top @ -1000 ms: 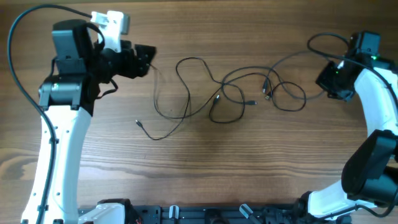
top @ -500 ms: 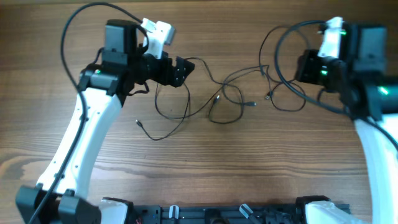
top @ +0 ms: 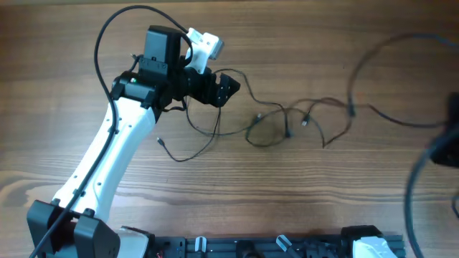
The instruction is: Untangle cables
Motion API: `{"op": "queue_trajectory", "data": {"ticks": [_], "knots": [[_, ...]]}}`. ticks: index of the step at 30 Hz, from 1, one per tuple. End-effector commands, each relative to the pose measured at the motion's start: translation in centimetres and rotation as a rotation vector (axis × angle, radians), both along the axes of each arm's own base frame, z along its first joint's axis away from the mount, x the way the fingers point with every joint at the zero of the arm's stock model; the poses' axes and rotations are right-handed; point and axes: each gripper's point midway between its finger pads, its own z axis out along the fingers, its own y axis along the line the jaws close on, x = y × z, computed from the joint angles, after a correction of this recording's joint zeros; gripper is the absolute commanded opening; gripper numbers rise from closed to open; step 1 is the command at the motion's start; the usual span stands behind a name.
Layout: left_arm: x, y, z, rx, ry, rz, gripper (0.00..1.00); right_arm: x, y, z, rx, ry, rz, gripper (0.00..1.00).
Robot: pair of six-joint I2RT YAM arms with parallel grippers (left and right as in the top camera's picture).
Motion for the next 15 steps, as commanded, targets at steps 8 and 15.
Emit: {"op": "queue_trajectory", "data": {"ticks": [8,15], "knots": [[-1.3,-2.0,-0.3,0.008,0.004,-0.069,0.94,-0.4,-6.3,-2.4,-0.022,0.107,-0.455,0.04],[-1.4,-1.9,-0.4,0.013,0.009,-0.068,0.94,7.5,-4.9,-9.0,-0.054,0.387,-0.42,0.04]]}}
